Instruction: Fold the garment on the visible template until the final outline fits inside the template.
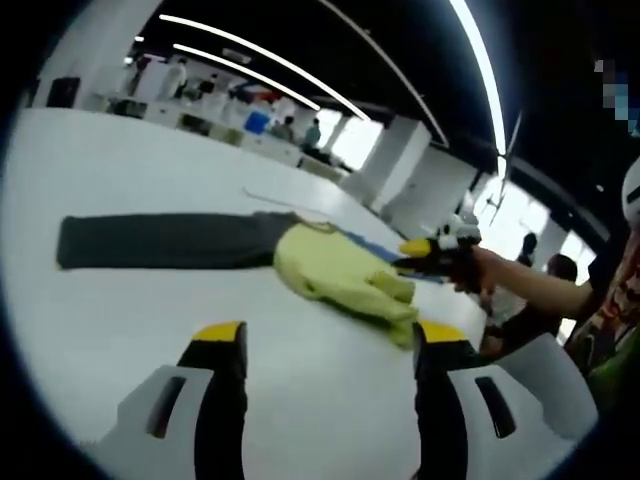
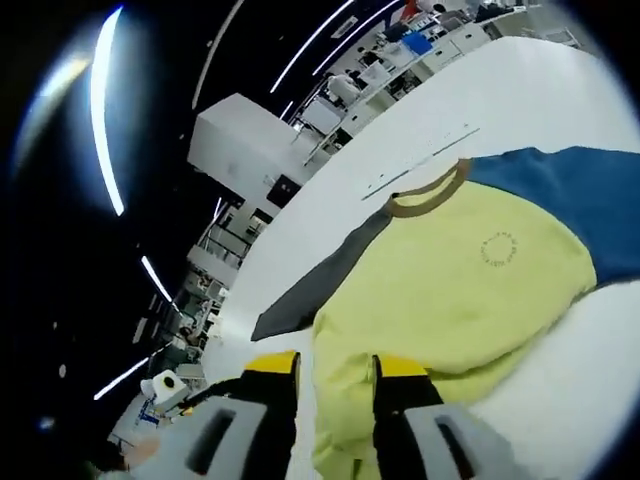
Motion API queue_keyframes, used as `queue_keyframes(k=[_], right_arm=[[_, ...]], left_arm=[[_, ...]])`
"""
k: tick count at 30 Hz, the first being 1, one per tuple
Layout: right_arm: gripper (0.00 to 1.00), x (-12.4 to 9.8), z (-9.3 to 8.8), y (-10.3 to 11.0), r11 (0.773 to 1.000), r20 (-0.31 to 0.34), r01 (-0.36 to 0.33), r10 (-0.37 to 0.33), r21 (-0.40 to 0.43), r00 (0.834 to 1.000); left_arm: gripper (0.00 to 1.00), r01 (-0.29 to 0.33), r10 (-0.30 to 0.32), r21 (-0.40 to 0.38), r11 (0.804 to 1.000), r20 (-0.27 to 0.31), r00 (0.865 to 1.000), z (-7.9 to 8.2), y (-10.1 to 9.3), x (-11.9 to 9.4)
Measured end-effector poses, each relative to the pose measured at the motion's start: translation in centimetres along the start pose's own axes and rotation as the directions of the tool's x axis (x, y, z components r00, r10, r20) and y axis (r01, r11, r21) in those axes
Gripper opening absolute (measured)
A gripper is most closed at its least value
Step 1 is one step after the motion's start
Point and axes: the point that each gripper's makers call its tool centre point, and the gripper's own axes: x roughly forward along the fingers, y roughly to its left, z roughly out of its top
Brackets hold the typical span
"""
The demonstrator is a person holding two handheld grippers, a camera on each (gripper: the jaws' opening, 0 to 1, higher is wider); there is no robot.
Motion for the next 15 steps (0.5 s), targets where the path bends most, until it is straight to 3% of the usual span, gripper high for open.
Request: queue_keyframes(k=[4, 6, 9, 11, 13, 15], right_arm=[[0.40, -1.6, -0.5, -0.5, 0.999, 0.017, 0.009, -0.009, -0.042, 1.000], [0.42, -2.4, -1.0, -1.4, 0.992, 0.006, 0.043, -0.043, -0.119, 0.999], [0.45, -3.3, -1.9, -2.1, 0.964, -0.008, 0.071, -0.075, -0.257, 0.997], [0.51, -3.6, -2.2, -1.6, 0.937, 0.001, 0.043, -0.045, -0.347, 0.999], [0.56, -4.0, -3.2, -2.0, 0.926, -0.040, 0.054, -0.075, -0.375, 0.996], [0.56, -4.1, -3.4, -2.2, 0.894, -0.026, 0.058, -0.077, -0.445, 0.997]], left_arm=[[0.64, 0.000, 0.000, -0.001, 1.000, 0.002, 1.000, 0.0, 0.0, 0.0], [0.64, 0.000, 0.000, 0.000, 1.000, 0.000, 1.000, 0.0, 0.0, 0.0], [0.64, 0.002, -0.002, -0.001, 1.000, -0.001, 1.000, 0.0, 0.0, 0.0], [0.65, 0.003, -0.003, 0.000, 1.000, -0.001, 1.000, 0.0, -0.1, 0.0], [0.65, 0.002, -0.002, 0.000, 1.000, -0.003, 1.000, 0.0, 0.0, 0.0], [0.65, 0.004, -0.004, -0.002, 1.000, -0.004, 1.000, 0.0, 0.0, 0.1]])
